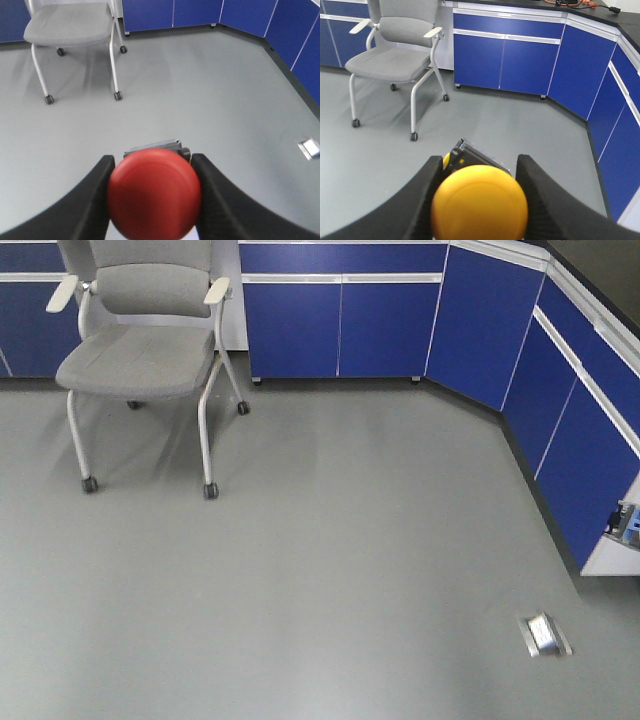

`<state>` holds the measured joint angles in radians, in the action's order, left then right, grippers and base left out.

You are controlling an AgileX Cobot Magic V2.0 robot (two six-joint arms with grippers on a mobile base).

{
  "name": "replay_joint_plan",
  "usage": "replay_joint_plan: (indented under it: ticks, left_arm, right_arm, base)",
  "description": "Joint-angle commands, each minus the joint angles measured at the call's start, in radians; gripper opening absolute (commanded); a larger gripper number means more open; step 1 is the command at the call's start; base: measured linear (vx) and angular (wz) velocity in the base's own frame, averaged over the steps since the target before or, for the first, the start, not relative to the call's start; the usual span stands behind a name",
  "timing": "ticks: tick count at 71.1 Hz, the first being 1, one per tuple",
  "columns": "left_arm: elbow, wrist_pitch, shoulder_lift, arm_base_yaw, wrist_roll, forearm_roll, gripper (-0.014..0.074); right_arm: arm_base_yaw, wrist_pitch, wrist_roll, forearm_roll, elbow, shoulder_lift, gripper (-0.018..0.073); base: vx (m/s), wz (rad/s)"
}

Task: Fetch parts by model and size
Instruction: 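Drive the base toward the bench with the red tray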

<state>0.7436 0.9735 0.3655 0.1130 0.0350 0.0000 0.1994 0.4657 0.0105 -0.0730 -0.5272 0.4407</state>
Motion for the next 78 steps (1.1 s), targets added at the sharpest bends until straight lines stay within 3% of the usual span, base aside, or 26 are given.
replay_joint_plan:
  ticks: [1,50,78]
  left_arm:
    - [0.027,-0.078,0.012,0.004,0.007,-0.008,-0.0006]
    - [0.027,-0.078,0.014,0.004,0.007,-0.009,-0.0006]
    - [0.027,-0.078,0.014,0.004,0.007,-0.008,-0.0006]
  right_arm:
    - [-0.002,-0.081,-0.01,-0.007,-0.029,0.007,-0.001]
    - [-0.002,-0.081,-0.01,-0.008,-0.029,0.007,-0.001]
    - [-0.002,-0.081,-0.01,-0.008,-0.029,0.007,-0.001]
  base:
    - [0.69,-0.07]
    - [0.61,-0.03]
    - [0.46,-0.63]
